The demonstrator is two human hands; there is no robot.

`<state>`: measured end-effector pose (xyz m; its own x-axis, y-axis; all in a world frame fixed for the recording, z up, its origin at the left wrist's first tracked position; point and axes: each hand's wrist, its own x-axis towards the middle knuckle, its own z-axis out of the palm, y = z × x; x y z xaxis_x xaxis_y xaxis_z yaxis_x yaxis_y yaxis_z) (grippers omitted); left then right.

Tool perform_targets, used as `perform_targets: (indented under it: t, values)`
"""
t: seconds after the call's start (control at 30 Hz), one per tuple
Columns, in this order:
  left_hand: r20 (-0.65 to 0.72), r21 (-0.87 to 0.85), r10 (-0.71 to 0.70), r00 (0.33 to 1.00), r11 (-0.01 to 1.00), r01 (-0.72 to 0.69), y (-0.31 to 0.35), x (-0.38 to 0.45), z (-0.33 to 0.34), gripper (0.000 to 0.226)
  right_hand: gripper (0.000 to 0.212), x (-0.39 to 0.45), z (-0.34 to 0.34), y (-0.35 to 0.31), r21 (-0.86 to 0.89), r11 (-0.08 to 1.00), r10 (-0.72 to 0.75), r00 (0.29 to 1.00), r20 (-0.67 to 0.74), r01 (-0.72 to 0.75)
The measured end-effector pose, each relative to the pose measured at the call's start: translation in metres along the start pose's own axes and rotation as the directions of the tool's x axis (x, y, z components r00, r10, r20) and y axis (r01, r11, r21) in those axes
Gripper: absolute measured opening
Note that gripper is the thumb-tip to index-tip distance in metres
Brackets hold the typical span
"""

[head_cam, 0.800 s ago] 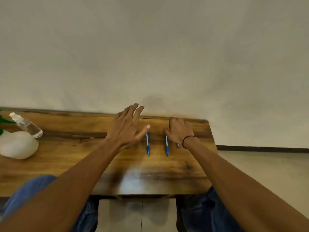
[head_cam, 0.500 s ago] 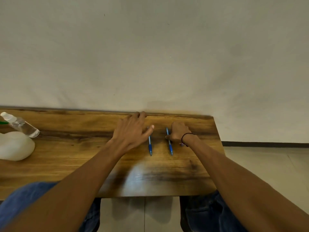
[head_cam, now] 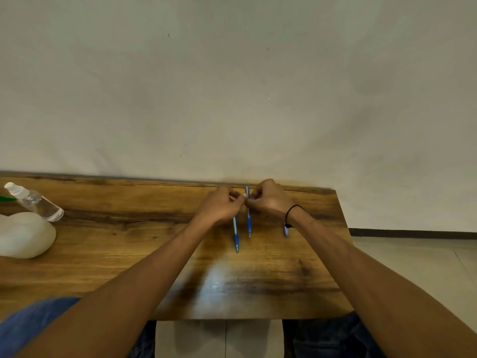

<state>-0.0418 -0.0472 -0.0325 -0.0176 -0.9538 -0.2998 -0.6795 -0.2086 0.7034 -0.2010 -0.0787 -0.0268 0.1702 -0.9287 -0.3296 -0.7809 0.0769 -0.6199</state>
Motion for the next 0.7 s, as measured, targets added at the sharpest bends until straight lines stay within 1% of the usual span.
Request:
perform_targets:
  t: [0.07, 0.1, 0.17, 0.2, 0.27, 0.33, 0.4, 0.53, 0.7]
  values:
    - [-0.036, -0.103, -0.012, 0.999, 0.995, 0.008, 0.002, 0.000, -0.003, 0.029, 0.018, -0.003, 0.000, -0.009, 0.046, 0.998, -0.038, 0.999, 0.026, 0.037]
    - [-0.055, -0.128, -0.007, 0.998, 0.992, 0.000, 0.003, 0.000, -0.005, 0.026, 0.015, -0.005, -0.001, -0.012, 0.056, 0.997, -0.058, 0.997, 0.042, 0.055]
    - [-0.105, -0.085, 0.015, 0.994, 0.996, -0.024, 0.006, -0.002, -0.009, 0.022, 0.012, -0.009, -0.006, -0.017, 0.075, 0.993, -0.093, 0.993, 0.073, 0.088]
    - [-0.134, -0.057, 0.028, 0.991, 0.998, -0.035, 0.007, -0.002, -0.011, 0.022, 0.013, -0.009, -0.011, -0.019, 0.112, 0.990, -0.100, 0.991, 0.088, 0.090]
    - [-0.166, -0.034, 0.053, 0.985, 0.998, -0.059, 0.009, -0.003, -0.014, 0.021, 0.016, -0.009, -0.022, -0.021, 0.247, 0.967, -0.085, 0.992, 0.090, 0.061]
    - [-0.169, 0.006, 0.084, 0.982, 0.996, -0.084, 0.011, -0.004, -0.015, 0.023, 0.018, -0.009, -0.033, -0.021, 0.386, 0.922, -0.066, 0.996, 0.060, 0.037]
    - [-0.167, 0.081, 0.134, 0.977, 0.989, -0.122, 0.012, -0.006, -0.013, 0.024, 0.018, -0.009, -0.039, -0.021, 0.448, 0.892, -0.083, 0.996, 0.031, 0.060]
    - [-0.158, 0.118, 0.209, 0.965, 0.974, -0.192, 0.013, -0.007, -0.010, 0.023, 0.018, -0.010, -0.035, -0.018, 0.381, 0.914, -0.140, 0.990, -0.030, 0.141]
    - [-0.140, 0.133, 0.241, 0.960, 0.966, -0.223, 0.012, -0.006, -0.008, 0.021, 0.011, -0.008, -0.027, -0.019, 0.271, 0.948, -0.137, 0.982, -0.127, 0.167]
